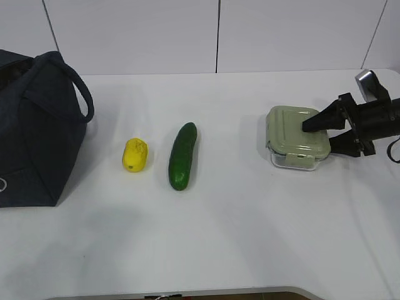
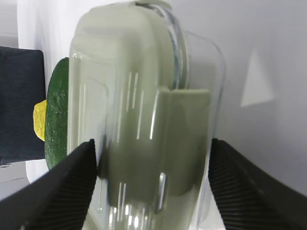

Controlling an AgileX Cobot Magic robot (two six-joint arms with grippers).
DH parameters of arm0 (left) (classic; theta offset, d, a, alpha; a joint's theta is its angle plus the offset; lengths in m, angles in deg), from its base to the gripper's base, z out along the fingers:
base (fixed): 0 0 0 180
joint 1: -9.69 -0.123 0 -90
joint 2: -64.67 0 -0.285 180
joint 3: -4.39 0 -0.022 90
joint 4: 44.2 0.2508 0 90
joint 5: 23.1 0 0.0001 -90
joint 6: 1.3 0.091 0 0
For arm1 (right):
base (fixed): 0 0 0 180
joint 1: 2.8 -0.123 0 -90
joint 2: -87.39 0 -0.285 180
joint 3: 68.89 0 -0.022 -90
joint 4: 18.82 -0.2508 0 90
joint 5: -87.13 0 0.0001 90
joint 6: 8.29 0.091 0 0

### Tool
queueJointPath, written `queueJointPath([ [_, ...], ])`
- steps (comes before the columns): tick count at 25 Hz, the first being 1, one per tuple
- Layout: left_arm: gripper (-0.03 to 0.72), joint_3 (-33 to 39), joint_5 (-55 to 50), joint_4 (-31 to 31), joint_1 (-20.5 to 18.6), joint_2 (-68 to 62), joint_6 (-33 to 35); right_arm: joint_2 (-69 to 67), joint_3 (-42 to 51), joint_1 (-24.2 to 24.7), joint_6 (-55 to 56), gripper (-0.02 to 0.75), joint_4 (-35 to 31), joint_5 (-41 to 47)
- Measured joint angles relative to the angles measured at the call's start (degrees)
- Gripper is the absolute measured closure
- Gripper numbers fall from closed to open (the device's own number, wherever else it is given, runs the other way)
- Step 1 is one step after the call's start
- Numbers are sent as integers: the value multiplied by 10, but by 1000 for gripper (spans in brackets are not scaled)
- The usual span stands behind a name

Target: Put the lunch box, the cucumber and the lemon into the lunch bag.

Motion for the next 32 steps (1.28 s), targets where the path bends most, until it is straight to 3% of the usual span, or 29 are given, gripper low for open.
queueJointPath([
  [5,257,0,0,0,0,0,0,-4,0,0,0,188,-5,3],
  [11,257,0,0,0,0,0,0,-6,-1,0,1,323,-13,12],
  [32,257,0,0,0,0,0,0,-8,-1,0,2,335,-18,21],
])
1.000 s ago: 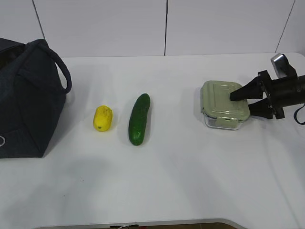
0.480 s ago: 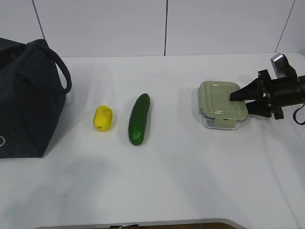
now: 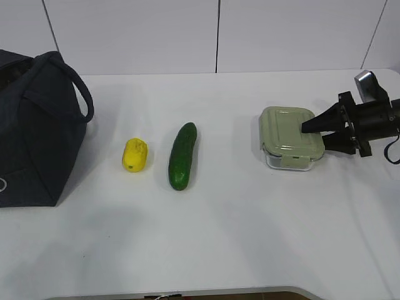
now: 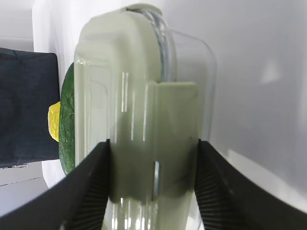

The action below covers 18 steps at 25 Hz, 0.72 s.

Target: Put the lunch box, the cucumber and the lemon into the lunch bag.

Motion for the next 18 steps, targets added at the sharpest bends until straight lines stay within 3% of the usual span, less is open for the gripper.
queueJointPath([
  [18,257,0,0,0,0,0,0,-1,0,-1,1,353,-2,2],
])
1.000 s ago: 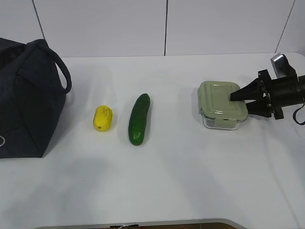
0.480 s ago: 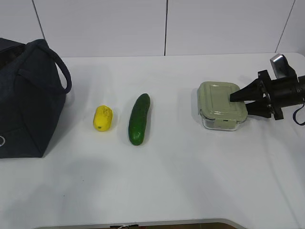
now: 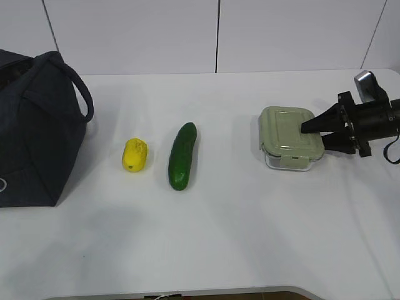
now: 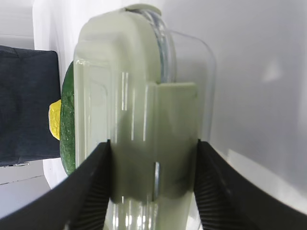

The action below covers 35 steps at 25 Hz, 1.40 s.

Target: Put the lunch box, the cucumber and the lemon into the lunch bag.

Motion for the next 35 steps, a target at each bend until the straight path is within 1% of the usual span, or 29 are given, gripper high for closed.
queueJointPath([
  [8,257,0,0,0,0,0,0,18,1,-1,9,353,7,-12],
  [18,257,0,0,-4,0,0,0,55,1,-6,64,353,19,-14],
  [23,257,0,3,-47,0,0,0,69,1,-39,77,353,22,-14],
  [30,257,0,4,-48,0,0,0,96,1,-94,98,354,13,-10],
  [35,257,0,5,-48,0,0,0,118,4,-121,103,354,-24,-9],
])
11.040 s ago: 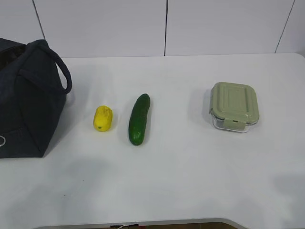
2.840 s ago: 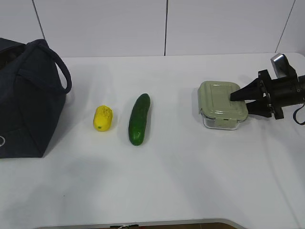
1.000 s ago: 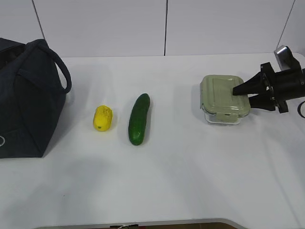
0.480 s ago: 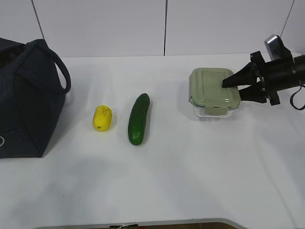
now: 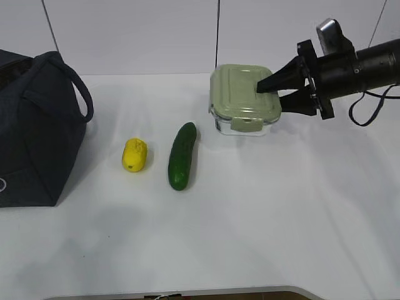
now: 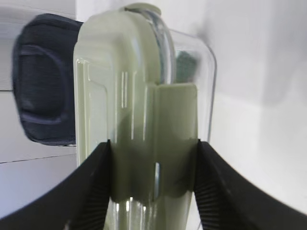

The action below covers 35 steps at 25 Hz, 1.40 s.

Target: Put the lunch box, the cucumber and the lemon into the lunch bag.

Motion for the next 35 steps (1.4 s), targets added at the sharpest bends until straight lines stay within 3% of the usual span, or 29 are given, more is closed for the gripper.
queueJointPath([
  [8,274,-9,1,-8,0,-20,-6,30,-18,-44,21,354,-27,4],
  [15,321,-108,-26,-14,0,-159,-29,36,-81,-92,46,355,-33,7],
  [21,326,-192,-78,59,0,-300,-55,36,-120,-132,64,355,-40,12],
  [27,326,-257,-66,158,0,-419,-60,36,-126,-164,69,355,-41,14],
  [35,327,-333,15,180,0,-606,-57,36,-127,-194,70,355,-41,15],
])
